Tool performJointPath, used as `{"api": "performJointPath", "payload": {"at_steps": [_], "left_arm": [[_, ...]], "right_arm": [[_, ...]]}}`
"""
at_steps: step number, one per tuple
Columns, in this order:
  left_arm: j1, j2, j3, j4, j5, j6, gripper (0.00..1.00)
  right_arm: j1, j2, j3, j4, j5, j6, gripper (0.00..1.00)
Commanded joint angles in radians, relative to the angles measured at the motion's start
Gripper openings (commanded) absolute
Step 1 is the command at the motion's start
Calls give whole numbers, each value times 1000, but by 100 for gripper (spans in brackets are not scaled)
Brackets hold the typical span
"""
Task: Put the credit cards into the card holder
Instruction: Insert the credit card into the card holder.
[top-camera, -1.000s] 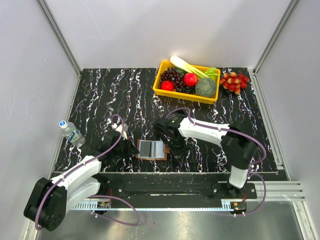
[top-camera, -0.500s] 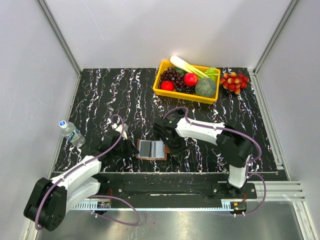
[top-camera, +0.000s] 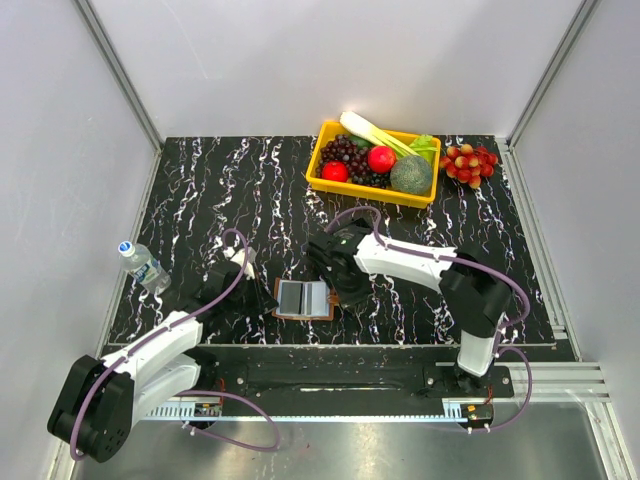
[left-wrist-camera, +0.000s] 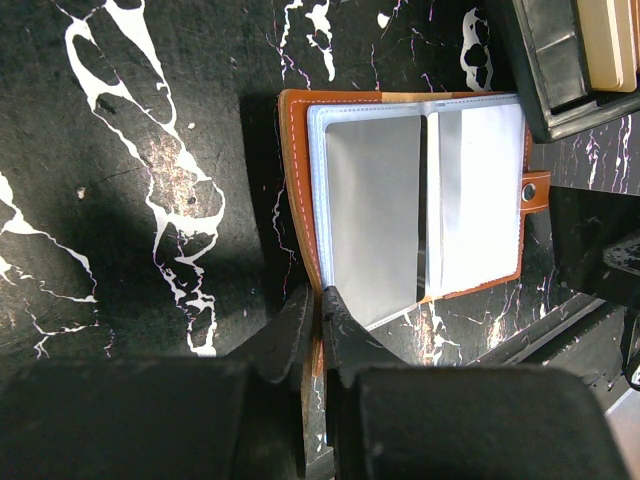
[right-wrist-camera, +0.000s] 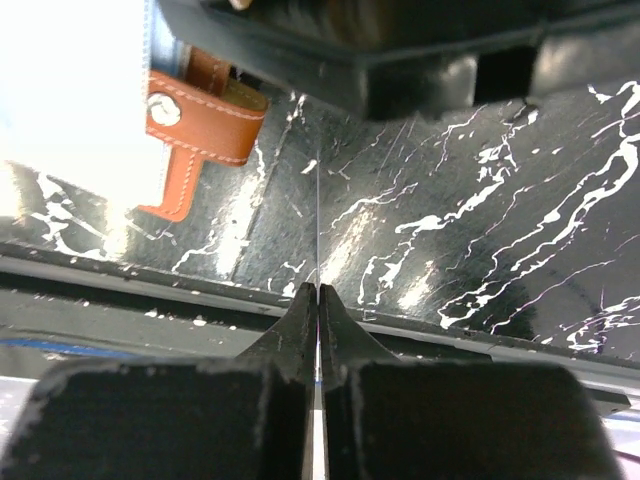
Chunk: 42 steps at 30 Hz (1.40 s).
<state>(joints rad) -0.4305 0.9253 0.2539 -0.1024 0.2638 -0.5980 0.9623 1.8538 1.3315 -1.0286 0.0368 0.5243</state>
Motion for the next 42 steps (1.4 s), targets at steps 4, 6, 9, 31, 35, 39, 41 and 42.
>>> {"api": "performJointPath", "payload": {"at_steps": [4,6,9,31,35,39,41,42], "left_arm": [[3,9,13,53,38,18,0],[3,7,10,58,41,17,0],[4,0,2,53,52,7,0],[3,-286,-56,10,155,-120,0],[3,-301,-59,21,187,-138,0],[3,-292,-59,62,216,-143,0],[3,-283,-68,98,245,-152,0],[3,-278,-74,137,264,-161,0]], "right_arm": [[12,-205,-9,33,-6,46,0],[12,-260,-38,83,-18,58,0],[12,-300,-84,212,-34,111,0],[16,-189,-181,700,4,275,0],[18,-211,-181,697,67,301,0],[18,-156,-153,665,51,299,0],[18,-134,-152,667,37,301,0],[18,-127,-152,667,32,301,0]]}}
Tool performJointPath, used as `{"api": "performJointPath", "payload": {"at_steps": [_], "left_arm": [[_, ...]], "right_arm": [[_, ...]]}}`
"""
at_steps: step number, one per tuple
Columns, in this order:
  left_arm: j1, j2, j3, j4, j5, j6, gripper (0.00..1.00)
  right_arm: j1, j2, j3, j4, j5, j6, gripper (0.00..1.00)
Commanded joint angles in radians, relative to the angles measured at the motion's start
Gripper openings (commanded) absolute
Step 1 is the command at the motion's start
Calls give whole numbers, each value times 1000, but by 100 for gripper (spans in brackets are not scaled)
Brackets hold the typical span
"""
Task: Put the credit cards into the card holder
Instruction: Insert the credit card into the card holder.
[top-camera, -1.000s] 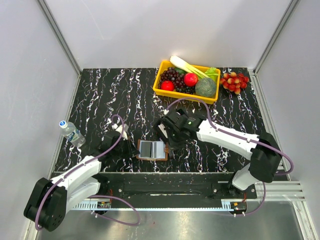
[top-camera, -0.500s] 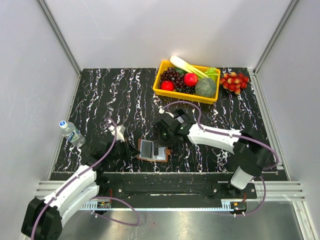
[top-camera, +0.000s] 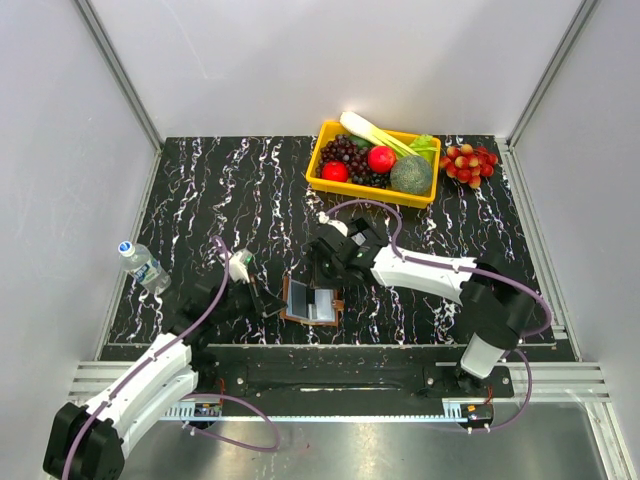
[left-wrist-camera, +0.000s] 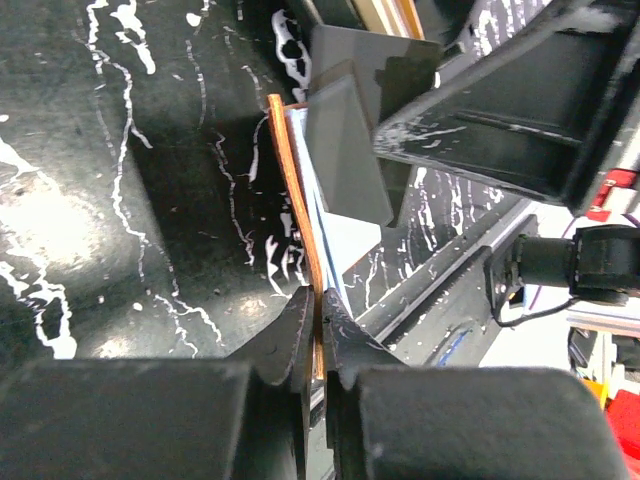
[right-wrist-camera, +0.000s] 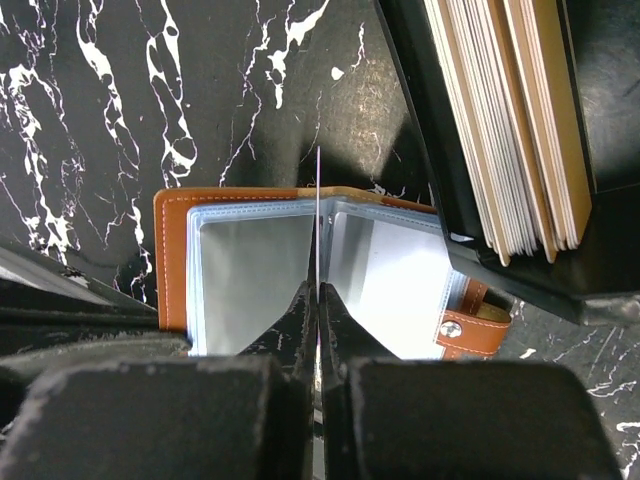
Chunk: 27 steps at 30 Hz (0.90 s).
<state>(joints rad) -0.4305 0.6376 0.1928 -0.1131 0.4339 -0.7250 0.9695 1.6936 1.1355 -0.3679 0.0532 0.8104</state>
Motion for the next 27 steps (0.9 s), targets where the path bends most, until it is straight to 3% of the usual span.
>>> {"api": "performJointPath", "payload": {"at_steps": [1,6,12,17,27], "left_arm": [[3,10,-18,170,110,-42,0],[3,13,-9,170,102,-31,0],[3,22,27,55,26,22,0],[3,50,20,52,0,19,0],[3,27,31,47,9,22,0]], "right_arm": [[11,38,43,6,17,16,0],[11,52,38,4,8,9,0],[11,-72,10,-20,134,-7,0],[11,-71,44,-37,79,-22,0],[18,-152,53,-65,135,-23,0]]}}
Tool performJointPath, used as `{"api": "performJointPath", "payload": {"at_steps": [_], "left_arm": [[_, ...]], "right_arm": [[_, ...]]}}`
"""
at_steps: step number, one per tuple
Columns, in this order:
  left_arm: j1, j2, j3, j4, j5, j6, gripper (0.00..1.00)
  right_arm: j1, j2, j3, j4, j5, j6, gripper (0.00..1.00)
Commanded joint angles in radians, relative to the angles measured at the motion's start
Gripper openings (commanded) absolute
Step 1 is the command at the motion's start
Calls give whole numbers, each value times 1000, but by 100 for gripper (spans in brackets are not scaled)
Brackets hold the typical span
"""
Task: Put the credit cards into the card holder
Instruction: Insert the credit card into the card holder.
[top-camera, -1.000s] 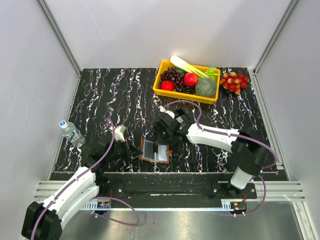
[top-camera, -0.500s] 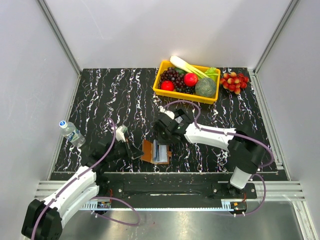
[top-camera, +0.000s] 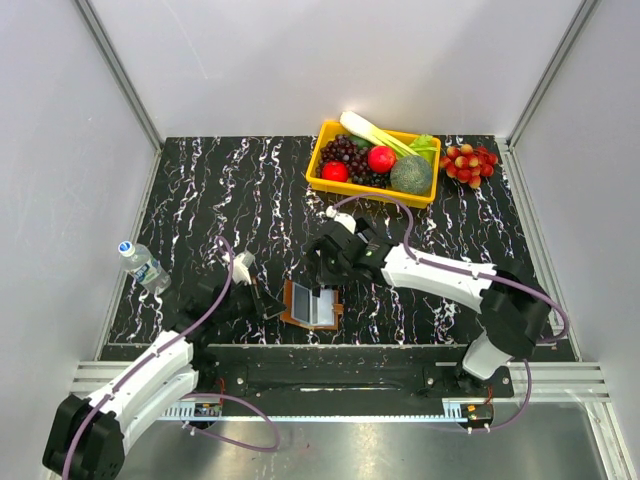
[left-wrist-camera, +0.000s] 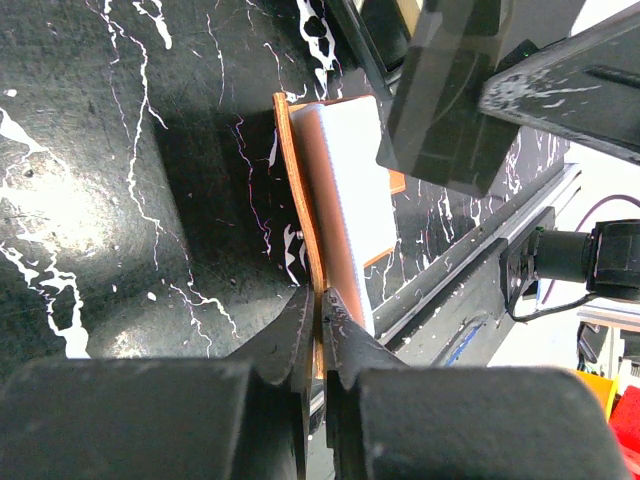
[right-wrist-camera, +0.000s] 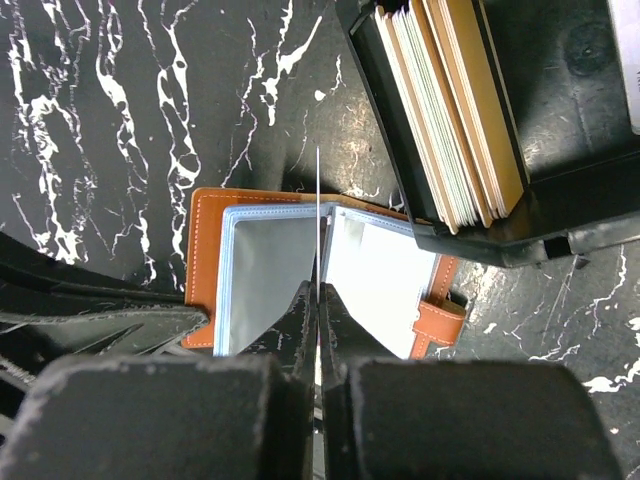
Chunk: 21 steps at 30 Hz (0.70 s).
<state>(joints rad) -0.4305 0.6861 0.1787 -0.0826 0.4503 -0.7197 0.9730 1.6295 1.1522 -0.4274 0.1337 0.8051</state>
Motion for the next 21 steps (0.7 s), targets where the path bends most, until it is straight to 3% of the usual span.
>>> {"api": "performJointPath", "payload": {"at_steps": [1,21], "left_arm": [[3,-26,47,18,-2,17,0],[3,-37,51,4,-9,16,0]], "right_arm": [[18,-94,41,-5,50,-20,0],[113,49,147,-40,87,16,0]]}}
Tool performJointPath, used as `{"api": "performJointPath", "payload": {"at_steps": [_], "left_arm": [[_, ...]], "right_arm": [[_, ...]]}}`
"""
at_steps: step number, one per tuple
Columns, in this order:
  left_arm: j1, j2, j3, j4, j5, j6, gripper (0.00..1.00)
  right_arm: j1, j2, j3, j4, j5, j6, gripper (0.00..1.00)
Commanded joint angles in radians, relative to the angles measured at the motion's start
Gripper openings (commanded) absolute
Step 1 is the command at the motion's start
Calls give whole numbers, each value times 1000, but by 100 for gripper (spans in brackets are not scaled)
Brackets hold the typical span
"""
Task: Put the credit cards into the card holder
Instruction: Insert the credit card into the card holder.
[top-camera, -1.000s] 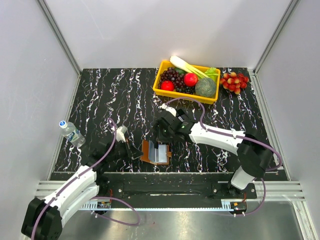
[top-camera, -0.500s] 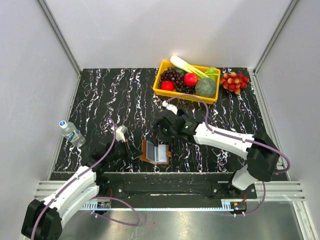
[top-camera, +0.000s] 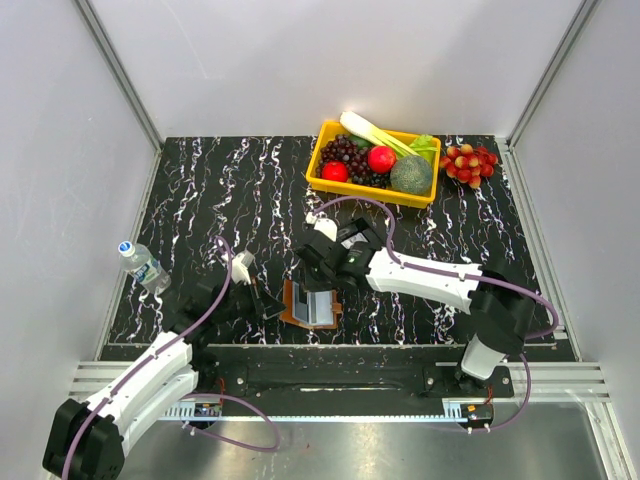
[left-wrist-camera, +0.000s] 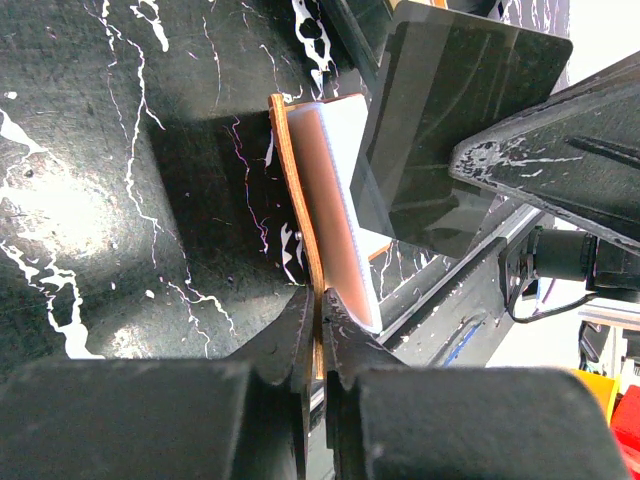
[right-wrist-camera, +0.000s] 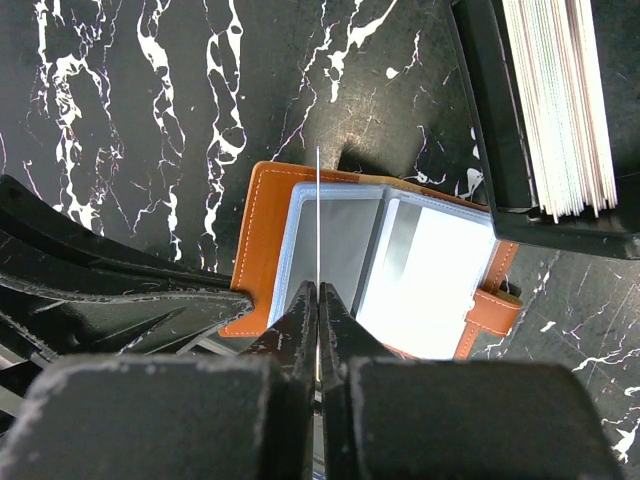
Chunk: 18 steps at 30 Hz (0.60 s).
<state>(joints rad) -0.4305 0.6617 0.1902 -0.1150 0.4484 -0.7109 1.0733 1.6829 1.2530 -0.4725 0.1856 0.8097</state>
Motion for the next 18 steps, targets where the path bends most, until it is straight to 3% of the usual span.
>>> {"api": "performJointPath", "payload": {"at_steps": [1,18], "left_arm": [[3,-14,38,37,-7,7,0],[3,-20,41,32,-11,4,0]], "right_arm": [[17,-5,46,6,38,13,0],[60,15,75,12,66,43,0]]}}
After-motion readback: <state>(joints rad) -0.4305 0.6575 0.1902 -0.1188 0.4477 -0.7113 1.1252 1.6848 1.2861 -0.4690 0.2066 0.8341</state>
